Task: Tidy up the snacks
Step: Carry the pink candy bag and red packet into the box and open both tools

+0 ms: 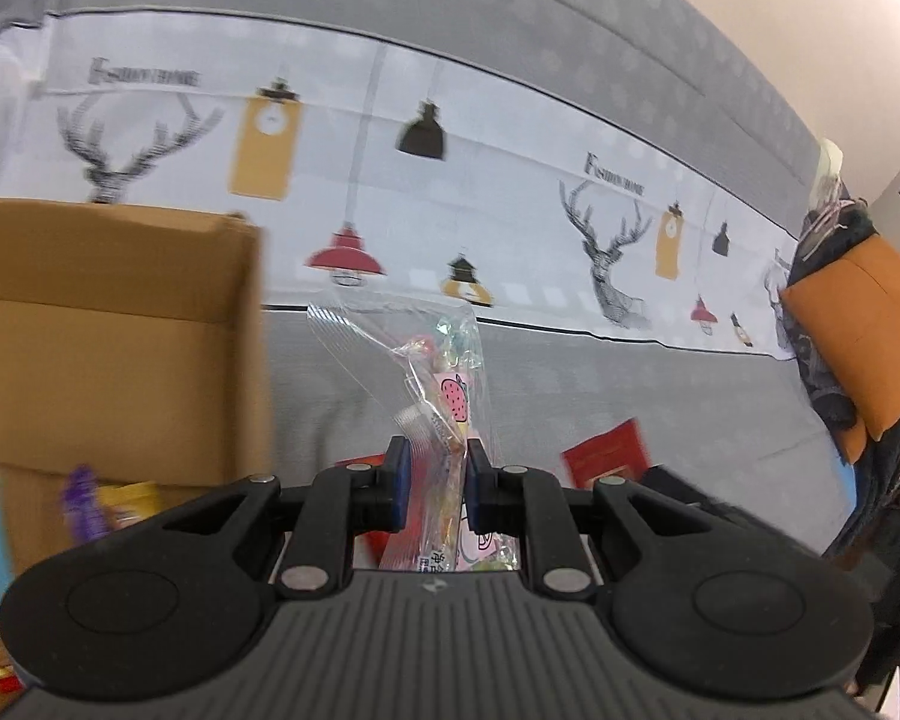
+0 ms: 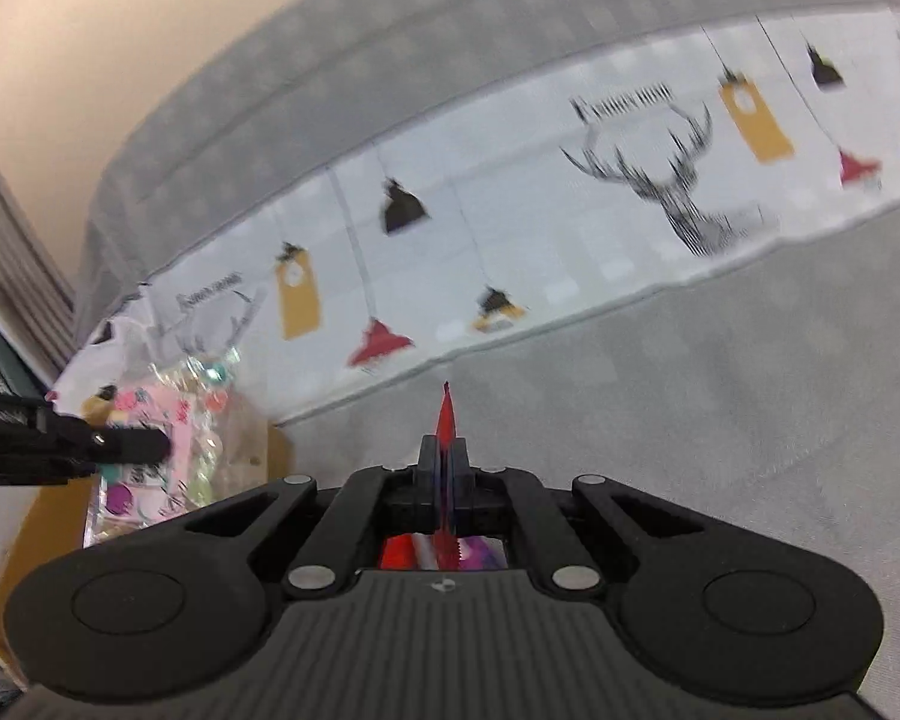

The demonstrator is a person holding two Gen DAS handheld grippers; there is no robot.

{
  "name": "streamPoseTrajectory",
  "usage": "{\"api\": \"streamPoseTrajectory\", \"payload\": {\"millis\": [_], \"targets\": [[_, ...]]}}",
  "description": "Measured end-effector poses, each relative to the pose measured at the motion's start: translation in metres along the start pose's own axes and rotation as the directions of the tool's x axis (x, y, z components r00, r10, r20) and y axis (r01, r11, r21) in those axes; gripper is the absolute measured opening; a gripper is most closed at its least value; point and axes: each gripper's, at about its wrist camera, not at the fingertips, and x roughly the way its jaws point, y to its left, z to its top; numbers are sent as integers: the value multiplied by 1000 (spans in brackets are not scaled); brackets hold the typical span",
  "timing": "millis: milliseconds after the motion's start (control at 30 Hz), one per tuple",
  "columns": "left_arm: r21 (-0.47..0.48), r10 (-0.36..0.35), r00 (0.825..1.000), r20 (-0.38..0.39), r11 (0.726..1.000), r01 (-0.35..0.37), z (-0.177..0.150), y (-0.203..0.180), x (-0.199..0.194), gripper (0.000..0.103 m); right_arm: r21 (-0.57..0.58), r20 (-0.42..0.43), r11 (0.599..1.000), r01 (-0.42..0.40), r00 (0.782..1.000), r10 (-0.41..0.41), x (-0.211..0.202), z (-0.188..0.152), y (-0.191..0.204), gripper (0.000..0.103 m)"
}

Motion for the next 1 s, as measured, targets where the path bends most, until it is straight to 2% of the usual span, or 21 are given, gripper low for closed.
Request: {"api": "streamPoseTrajectory", "payload": {"millis": [300, 567, 733, 867, 1000], "targets": [[4, 106, 990, 92, 994, -106, -10, 53, -90, 19, -95, 73, 990, -100, 992, 107, -49, -5, 120, 2], [-24, 141, 968, 209, 990, -139, -19, 93, -158, 19, -162, 76, 967, -196, 975, 210, -68, -6, 216, 2], [-105, 113, 968, 222, 990, -92, -28, 120, -175, 19, -128, 49, 959, -253, 964, 261, -62, -19, 251, 2], [-97, 158, 965, 211, 985, -141, -39, 131, -170, 19, -126, 13, 959, -252, 967, 256, -45, -34, 265, 2], [-57, 216, 964, 156, 976, -210, -50, 139, -154, 19, -77, -17, 964, -254, 967, 254, -26, -46, 257, 2]]}}
